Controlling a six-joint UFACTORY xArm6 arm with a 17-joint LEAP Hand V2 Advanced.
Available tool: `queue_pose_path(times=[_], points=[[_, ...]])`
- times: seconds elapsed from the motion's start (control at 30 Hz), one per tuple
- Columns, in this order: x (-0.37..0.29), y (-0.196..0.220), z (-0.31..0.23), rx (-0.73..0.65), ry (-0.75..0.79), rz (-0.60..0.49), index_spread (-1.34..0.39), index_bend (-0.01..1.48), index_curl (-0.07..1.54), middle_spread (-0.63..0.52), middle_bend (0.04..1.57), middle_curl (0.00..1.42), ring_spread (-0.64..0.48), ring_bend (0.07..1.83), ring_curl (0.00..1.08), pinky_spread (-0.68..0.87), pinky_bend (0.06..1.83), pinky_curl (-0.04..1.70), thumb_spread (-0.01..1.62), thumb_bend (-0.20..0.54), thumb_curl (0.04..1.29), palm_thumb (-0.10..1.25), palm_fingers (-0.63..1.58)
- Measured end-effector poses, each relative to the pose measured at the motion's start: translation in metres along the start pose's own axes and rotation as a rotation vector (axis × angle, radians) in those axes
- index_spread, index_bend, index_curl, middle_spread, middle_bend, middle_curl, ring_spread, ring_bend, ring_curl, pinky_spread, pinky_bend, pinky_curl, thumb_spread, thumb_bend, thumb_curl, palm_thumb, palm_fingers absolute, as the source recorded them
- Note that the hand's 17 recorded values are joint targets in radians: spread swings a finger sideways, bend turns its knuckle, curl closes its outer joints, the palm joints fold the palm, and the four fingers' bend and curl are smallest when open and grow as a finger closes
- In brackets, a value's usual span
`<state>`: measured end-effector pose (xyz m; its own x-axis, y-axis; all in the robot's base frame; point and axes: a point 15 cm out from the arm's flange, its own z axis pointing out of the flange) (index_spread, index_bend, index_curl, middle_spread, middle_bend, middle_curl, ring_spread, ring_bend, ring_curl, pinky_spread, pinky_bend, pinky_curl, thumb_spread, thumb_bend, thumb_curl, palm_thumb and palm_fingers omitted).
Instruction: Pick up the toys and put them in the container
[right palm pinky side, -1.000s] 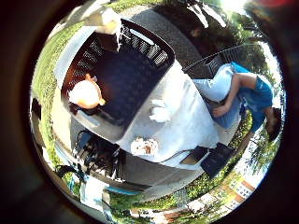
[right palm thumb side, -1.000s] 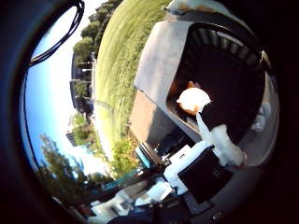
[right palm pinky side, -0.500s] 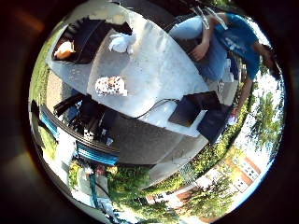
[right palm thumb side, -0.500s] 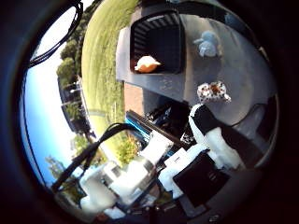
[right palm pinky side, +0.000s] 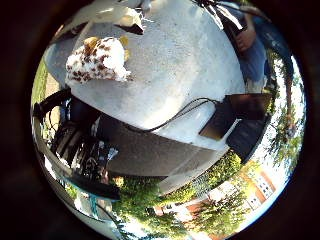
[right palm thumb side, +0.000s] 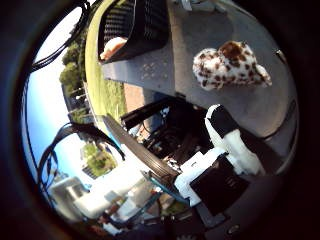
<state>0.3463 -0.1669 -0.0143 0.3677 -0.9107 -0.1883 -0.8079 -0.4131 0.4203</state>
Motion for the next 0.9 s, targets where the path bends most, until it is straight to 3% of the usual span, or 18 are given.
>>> queue_pose_path(times=[0.33,0.43,0.47,0.57,0.67,0.7,0.9], points=[[0.025,-0.042,0.054,-0.106,0.052,0.024,-0.21,0.18,0.25,0.05,0.17,0.32,0.27,0.39,0.32,0.48,0.59,0.33,1.1,-0.026,0.44,0.81,0.07],[0.031,-0.042,0.056,-0.12,0.076,0.033,-0.16,0.2,0.27,0.04,0.2,0.33,0.27,0.4,0.32,0.48,0.56,0.31,1.09,-0.026,0.44,0.81,0.16],[0.032,-0.042,0.057,-0.121,0.078,0.033,-0.14,0.2,0.27,0.02,0.22,0.34,0.26,0.43,0.32,0.48,0.56,0.3,1.09,-0.023,0.44,0.82,0.29],[0.03,-0.052,0.058,-0.106,0.097,0.014,-0.2,0.13,0.25,-0.03,0.4,0.41,0.21,0.71,0.39,0.43,0.58,0.28,1.08,-0.021,0.44,0.85,0.74],[0.027,-0.064,0.052,-0.084,0.124,-0.009,-0.28,0.07,0.2,-0.08,0.65,0.53,0.15,1.04,0.53,0.42,0.6,0.32,1.07,-0.019,0.45,0.87,0.84],[0.028,-0.065,0.048,-0.075,0.135,-0.014,-0.32,0.12,0.19,-0.1,0.71,0.57,0.12,1.13,0.57,0.41,0.64,0.34,1.06,-0.018,0.45,0.89,0.87],[0.047,-0.057,0.008,0.056,0.193,0.018,-0.52,0.27,0.15,-0.18,0.96,0.76,0.0,1.24,0.7,0.38,1.13,0.55,1.03,-0.013,0.48,0.94,1.1]])
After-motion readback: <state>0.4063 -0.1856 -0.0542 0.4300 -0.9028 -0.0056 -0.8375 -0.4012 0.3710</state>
